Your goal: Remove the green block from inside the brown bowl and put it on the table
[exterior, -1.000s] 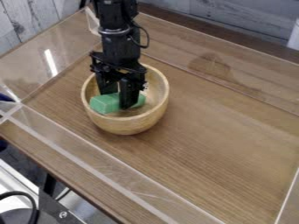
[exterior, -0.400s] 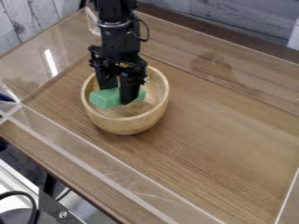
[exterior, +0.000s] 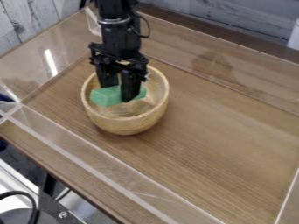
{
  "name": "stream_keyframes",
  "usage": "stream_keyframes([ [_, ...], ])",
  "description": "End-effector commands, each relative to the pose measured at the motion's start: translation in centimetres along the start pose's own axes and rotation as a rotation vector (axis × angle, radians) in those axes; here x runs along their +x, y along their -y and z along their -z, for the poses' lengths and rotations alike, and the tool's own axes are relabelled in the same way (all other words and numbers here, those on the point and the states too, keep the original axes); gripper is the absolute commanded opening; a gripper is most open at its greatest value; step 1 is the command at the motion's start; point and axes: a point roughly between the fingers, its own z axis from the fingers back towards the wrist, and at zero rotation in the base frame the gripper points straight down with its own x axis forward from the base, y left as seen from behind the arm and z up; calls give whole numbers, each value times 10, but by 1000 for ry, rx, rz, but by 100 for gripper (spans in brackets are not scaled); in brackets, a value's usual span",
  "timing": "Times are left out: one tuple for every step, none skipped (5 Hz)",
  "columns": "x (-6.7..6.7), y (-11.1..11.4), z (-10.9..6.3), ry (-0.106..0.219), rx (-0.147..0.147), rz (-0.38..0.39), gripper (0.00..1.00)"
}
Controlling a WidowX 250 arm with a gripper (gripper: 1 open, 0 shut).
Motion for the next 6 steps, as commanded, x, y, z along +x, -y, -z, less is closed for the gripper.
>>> stream_keyframes([
  [10, 1, -30, 103, 34, 7, 0],
  [11, 3, -34, 111, 33, 8, 0],
  [13, 7, -37, 118, 30, 12, 0],
  [15, 12, -40, 126, 29, 17, 0],
  [18, 18, -44, 134, 27, 25, 0],
  [21, 29, -45, 138, 24, 43, 0],
])
